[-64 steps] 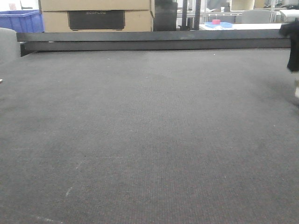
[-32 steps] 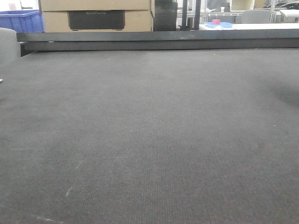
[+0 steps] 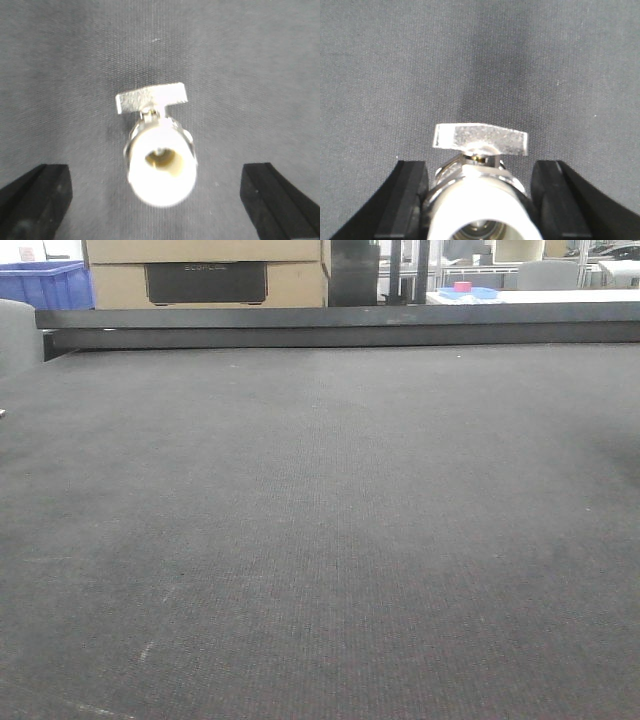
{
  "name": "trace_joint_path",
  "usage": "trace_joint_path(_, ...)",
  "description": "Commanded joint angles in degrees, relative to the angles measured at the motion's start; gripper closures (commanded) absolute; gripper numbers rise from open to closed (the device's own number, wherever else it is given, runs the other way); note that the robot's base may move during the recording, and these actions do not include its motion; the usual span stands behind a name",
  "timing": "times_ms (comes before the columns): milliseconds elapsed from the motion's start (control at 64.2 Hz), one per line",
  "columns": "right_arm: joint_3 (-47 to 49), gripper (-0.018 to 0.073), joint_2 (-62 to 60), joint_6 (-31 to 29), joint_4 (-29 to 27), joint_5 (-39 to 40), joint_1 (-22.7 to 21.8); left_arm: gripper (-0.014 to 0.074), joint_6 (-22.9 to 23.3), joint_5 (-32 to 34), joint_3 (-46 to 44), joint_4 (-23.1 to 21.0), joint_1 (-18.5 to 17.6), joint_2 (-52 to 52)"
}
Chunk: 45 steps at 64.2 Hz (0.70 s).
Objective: Place valve from conveyor to right shelf box
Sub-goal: 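Lift both held valves up off the conveyor surface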
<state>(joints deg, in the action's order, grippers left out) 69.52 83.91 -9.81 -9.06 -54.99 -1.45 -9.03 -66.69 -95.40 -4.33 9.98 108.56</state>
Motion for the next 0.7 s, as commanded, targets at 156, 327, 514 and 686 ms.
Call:
trace_joint_path(156,0.35,0.0713,-1.21,-0.36,-0.21,2.7,0.04,0.0017,0.19,3.31,-0.76,-1.14,0.07,3.99)
trace_joint_path(327,0.35,0.0713,-1.21,-0.36,-0.21,2.83,0.04,0.0017,0.19,5.19,-0.76,-1.51,0.07,4.55)
trace_joint_path(514,0.35,0.0713,-1.21,-0.36,-0.21,2.83,0.04,0.0112,0.19,2.26,-0.76,-1.51,0.07,4.55)
trace_joint_path(686,0.35,0.0713,-1.21,-0.36,-0.21,2.83,0.04,0.039,0.19,1.47,-0.76,-1.51,0.07,4.55)
